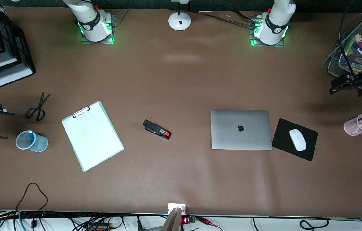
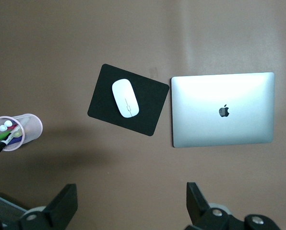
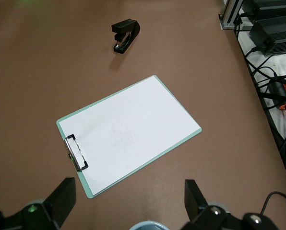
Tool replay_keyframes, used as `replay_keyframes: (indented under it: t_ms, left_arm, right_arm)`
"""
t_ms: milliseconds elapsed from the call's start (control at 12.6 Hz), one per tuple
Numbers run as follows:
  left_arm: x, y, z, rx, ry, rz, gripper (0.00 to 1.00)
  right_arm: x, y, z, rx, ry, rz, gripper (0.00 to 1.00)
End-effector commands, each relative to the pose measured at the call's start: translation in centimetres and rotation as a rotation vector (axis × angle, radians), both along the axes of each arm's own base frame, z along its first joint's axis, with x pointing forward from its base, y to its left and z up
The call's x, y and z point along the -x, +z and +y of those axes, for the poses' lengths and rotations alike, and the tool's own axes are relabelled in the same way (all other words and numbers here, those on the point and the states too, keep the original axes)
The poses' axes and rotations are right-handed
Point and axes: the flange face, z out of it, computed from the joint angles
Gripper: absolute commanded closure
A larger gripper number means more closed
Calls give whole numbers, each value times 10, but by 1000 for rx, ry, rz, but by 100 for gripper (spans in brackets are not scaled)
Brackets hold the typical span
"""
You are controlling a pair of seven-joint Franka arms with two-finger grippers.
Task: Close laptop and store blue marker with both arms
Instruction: 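Open the right gripper to release the marker into the cup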
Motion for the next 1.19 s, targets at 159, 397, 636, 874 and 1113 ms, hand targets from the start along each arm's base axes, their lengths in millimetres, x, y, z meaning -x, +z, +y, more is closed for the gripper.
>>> replay_keyframes:
  t_ms: [159, 397, 636, 874, 1113]
  left_arm:
    - [-4, 6, 0, 22, -19, -1, 0]
    - [-4, 6, 0, 21, -20, -1, 0]
    - [-4, 6, 0, 21, -20, -1, 0]
    - [-4, 6, 0, 21, -20, -1, 0]
    - [-4, 6, 0, 21, -20, -1, 0]
  right_arm:
    - [-1, 37, 37, 83, -47, 78, 0]
    - [-6, 48, 68, 123, -79, 123, 0]
    - [-10, 57, 97, 168, -153, 190, 0]
    - [-13, 63, 126, 225, -235, 259, 0]
    - [-15, 65, 150, 263, -318, 317, 0]
